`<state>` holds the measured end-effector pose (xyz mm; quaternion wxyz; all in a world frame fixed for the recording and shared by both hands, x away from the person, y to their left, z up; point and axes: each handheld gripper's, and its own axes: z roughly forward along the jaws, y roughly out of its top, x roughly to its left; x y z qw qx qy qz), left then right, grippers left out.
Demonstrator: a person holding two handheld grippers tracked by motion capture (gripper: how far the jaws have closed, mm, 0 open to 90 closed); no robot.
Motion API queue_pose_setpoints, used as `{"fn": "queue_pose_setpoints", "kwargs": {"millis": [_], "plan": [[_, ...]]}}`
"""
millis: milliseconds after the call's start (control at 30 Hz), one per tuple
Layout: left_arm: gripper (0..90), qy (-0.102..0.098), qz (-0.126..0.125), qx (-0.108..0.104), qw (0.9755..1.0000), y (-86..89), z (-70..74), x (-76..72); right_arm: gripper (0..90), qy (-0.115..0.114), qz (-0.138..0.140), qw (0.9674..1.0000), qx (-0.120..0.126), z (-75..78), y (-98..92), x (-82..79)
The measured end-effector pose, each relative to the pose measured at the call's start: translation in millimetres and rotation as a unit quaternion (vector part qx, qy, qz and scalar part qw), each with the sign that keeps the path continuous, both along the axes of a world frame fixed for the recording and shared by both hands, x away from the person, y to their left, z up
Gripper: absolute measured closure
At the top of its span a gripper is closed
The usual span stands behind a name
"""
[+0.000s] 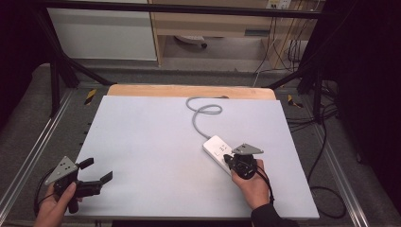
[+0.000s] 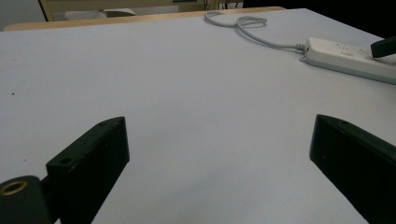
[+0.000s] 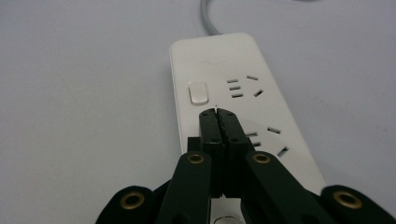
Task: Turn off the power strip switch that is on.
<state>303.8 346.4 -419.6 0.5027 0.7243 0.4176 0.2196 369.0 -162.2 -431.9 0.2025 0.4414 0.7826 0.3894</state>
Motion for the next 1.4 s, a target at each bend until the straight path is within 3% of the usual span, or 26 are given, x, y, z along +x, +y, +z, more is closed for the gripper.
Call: {"fn": "queue_pose_setpoints", "kwargs": {"millis": [400, 733, 1100, 1400], "plan": [[4.7, -0.001, 0.000, 0.001, 1.0000, -0.4, 0.1, -0.1, 90.0, -0.001, -0.002, 0.9999, -0.010, -1.5, 1.6, -0.3], [4.7, -0.001, -0.001, 0.001, 1.0000, -0.7, 0.3, -0.4, 90.0, 0.012, 0.005, 0.9999, 0.007, -1.7, 3.3, 0.2], [4.7, -0.001, -0.003, 0.002, 1.0000, -1.2, 0.2, -0.4, 90.0, 0.009, 0.006, 0.9999, -0.010, -0.5, 3.5, 0.2], [4.7, -0.002, -0.003, 0.002, 1.0000, -1.4, 0.2, -0.6, 90.0, 0.010, 0.004, 0.9999, -0.009, -0.6, 3.7, 1.0]]}}
